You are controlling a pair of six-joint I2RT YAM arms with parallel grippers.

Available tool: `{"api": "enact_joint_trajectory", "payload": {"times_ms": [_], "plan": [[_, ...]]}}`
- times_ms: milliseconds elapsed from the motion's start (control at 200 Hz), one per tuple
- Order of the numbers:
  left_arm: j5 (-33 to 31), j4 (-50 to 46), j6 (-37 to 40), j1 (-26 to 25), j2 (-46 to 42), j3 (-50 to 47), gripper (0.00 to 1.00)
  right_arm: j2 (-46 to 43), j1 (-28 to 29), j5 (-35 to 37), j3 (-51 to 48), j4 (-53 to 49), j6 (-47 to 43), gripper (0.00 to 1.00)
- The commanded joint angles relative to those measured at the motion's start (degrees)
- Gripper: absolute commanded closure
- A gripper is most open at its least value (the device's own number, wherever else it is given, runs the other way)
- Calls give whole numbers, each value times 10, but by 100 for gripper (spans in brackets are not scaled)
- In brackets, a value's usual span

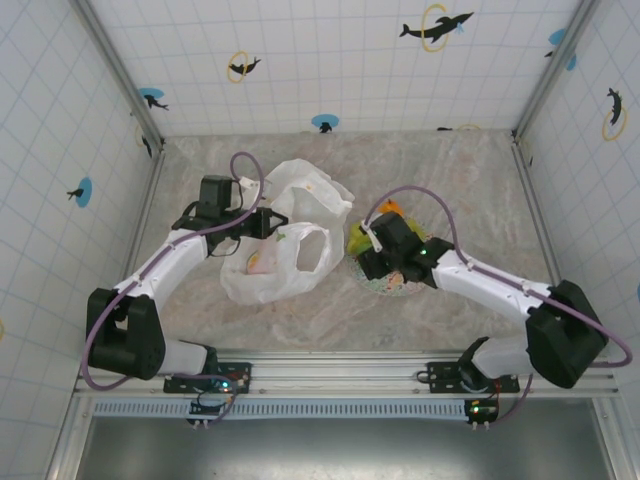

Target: Place the fruits into the plastic bag

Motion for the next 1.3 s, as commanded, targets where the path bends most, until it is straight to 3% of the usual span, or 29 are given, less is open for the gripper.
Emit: {"api": "enact_joint_trajectory", "payload": {"times_ms": [0, 420, 906, 1291], "plan": [[3, 1, 15, 6, -14, -5, 100, 31, -3, -3, 38, -28, -15, 18], [10, 1, 13, 11, -14, -5, 100, 134, -1, 2, 95, -41, -40, 18], [16, 2, 13, 13, -14, -5, 100, 198, 29, 63, 111, -61, -78, 18], [21, 2, 12, 14, -12, -5, 100, 166, 30, 56, 86, -41, -65, 36]]}}
